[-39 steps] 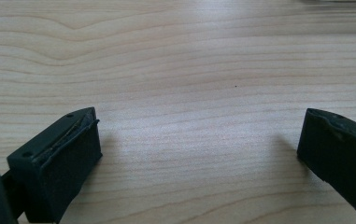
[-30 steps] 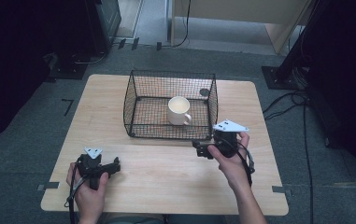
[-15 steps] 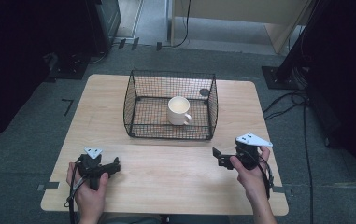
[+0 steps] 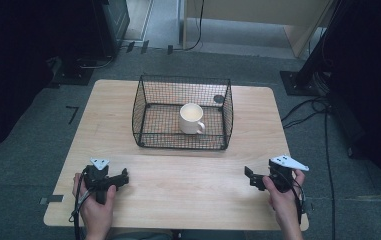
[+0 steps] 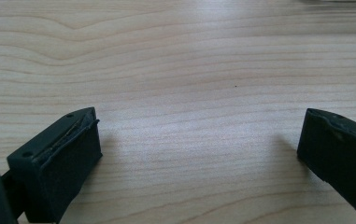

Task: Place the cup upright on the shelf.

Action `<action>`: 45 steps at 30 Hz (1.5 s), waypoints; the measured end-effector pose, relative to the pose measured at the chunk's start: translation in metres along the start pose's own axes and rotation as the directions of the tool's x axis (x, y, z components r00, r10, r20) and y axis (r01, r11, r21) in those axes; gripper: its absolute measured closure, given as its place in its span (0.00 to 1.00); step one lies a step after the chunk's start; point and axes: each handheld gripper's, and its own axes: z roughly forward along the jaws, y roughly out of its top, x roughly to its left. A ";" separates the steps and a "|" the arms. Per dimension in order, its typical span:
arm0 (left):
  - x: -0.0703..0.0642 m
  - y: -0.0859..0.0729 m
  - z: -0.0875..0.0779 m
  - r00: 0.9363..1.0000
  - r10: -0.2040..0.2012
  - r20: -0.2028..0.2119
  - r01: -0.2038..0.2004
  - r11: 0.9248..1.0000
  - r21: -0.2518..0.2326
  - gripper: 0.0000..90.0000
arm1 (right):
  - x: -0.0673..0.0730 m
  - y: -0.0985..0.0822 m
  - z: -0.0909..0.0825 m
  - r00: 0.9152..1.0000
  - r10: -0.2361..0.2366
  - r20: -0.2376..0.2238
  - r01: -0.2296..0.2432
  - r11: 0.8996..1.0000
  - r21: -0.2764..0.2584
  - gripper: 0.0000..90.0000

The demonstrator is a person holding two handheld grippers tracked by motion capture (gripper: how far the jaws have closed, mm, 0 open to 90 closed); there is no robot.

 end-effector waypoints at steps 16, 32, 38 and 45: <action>0.000 0.000 0.000 1.000 0.000 0.000 0.000 1.000 0.000 0.00 | -0.042 -0.045 -0.002 0.992 0.047 0.121 -0.054 0.997 0.055 0.00; 0.000 0.000 0.000 1.000 0.000 0.000 0.000 1.000 0.000 0.00 | -0.061 -0.065 -0.011 0.969 0.021 0.247 -0.046 0.994 0.097 0.00; 0.000 0.000 0.000 1.000 0.000 0.000 0.000 1.000 0.000 0.00 | -0.061 -0.065 -0.009 0.968 0.018 0.250 -0.049 0.992 0.118 0.00; 0.000 0.000 0.000 1.000 0.000 0.000 0.000 1.000 0.000 0.00 | -0.061 -0.065 -0.009 0.969 0.012 0.246 -0.043 0.992 0.119 0.00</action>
